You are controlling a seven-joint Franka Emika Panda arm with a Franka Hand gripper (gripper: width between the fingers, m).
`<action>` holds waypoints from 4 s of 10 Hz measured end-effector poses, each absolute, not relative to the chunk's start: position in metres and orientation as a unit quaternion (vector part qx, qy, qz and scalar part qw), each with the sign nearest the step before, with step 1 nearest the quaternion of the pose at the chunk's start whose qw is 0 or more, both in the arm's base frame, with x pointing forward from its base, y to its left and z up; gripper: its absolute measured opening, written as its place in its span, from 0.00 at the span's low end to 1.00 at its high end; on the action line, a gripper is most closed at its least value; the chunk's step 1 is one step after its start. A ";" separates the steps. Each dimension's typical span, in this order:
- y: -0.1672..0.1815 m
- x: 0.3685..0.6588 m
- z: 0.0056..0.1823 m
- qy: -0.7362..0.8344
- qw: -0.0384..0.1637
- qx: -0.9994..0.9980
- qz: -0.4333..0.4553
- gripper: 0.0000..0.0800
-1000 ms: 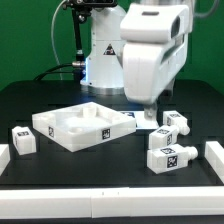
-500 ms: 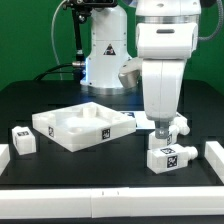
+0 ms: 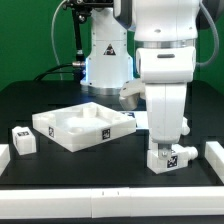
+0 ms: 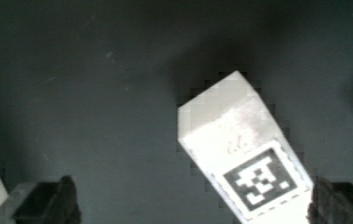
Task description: Assemble square table
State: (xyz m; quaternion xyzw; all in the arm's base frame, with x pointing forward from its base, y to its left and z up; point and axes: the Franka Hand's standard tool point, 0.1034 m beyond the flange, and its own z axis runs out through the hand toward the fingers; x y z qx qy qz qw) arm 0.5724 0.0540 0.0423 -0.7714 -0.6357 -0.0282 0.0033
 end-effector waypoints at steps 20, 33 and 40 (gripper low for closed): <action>0.055 0.549 0.011 -0.631 0.014 -0.776 -0.020 0.36; 0.119 0.473 0.074 -0.809 -0.018 -0.586 -0.039 0.36; 0.166 0.424 0.038 -0.818 0.001 -0.571 -0.073 0.36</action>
Offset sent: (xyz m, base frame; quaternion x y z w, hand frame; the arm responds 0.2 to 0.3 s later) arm -0.0110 -0.0023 -0.0068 0.0021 0.0015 0.0013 1.0000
